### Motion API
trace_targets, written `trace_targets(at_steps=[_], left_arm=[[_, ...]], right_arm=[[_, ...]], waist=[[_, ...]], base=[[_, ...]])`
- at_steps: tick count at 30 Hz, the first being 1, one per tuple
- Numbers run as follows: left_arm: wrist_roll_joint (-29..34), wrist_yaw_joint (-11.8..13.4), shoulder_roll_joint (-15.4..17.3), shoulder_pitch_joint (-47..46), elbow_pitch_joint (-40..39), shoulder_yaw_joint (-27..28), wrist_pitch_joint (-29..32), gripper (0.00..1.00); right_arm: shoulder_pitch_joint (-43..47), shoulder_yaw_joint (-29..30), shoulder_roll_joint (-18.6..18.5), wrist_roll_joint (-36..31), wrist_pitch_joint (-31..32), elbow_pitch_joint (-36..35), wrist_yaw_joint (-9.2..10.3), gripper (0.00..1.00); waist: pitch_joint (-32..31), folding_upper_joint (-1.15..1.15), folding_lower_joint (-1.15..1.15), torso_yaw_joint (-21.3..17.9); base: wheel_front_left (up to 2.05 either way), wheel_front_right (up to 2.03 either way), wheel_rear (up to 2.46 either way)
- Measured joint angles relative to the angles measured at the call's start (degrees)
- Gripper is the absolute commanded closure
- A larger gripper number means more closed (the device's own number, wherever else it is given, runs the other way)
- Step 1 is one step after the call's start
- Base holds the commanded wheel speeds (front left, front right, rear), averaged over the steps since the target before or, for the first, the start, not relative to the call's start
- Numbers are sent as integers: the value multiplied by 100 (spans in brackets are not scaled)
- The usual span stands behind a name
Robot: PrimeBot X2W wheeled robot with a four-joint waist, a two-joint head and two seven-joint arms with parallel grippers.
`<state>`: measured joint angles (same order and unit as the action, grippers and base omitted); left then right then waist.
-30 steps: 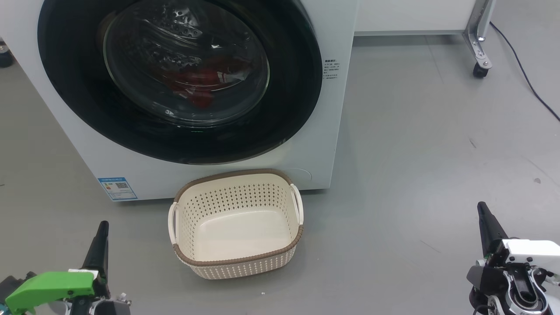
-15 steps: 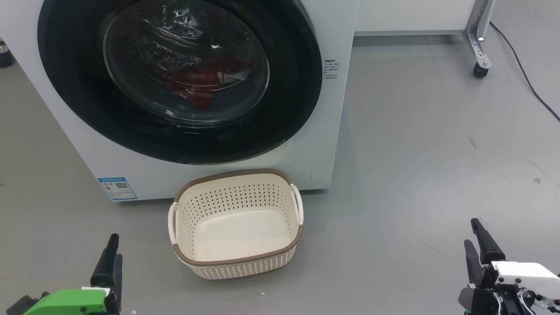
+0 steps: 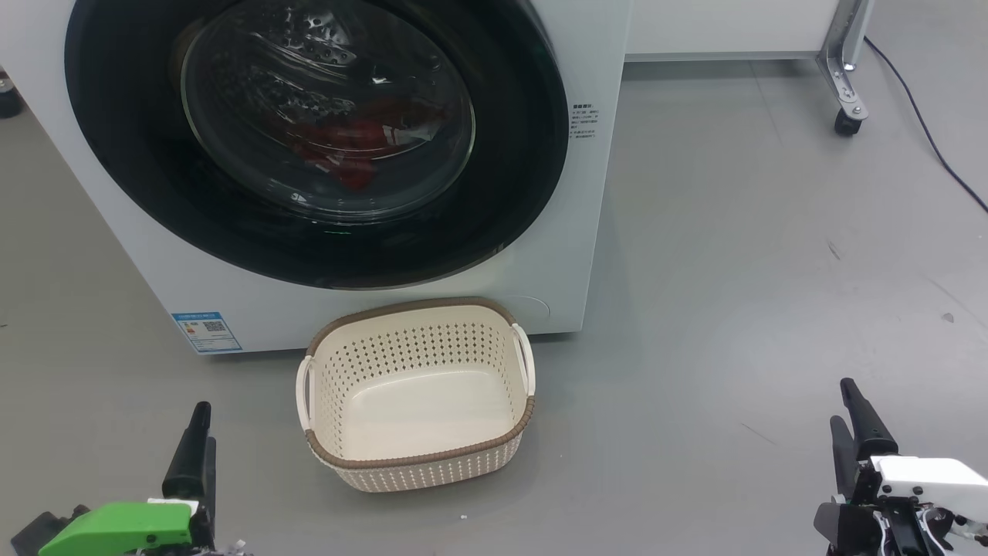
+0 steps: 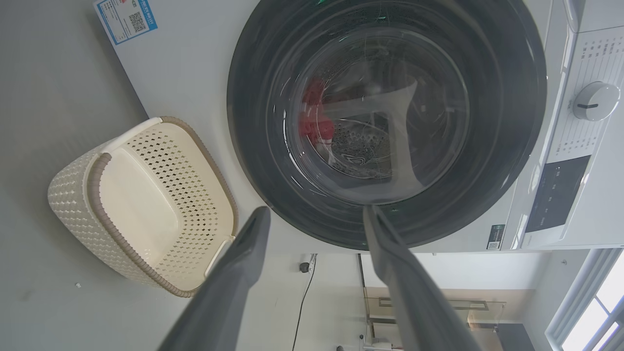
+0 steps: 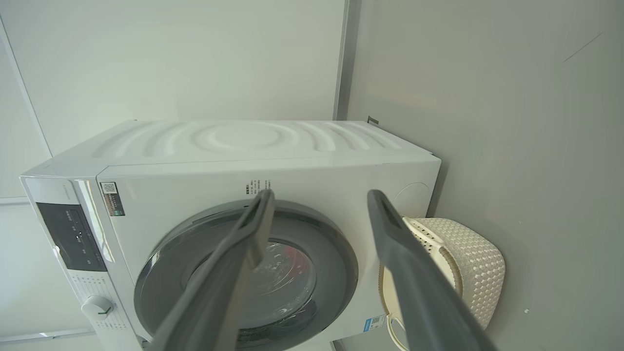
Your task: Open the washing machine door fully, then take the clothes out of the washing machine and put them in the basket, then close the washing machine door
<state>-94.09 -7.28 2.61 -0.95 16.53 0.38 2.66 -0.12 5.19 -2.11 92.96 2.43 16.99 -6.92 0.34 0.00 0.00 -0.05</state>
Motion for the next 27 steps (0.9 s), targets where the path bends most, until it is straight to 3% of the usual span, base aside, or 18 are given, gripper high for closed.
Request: trace_targets(at_steps=[11,20,27], left_arm=[[448,0,79,-46,-119,-121,-294,0],[1424,0,379,-141,-181,-387,-559,0],[2213,1,527,-145,-156,-564,-688,0]], right_arm=[[-34,-159,-199,-593,-247,-11,0,0],[-67,-391,-463,-1507,-489,-16,2,0],[-176,-620,-659,-2375,-635,-9,194,0]], waist=[[10,0,0,5],[13,0,0,7],[9,0,0,8]], base=[[0,0,0],[0,0,0],[0,0,0]])
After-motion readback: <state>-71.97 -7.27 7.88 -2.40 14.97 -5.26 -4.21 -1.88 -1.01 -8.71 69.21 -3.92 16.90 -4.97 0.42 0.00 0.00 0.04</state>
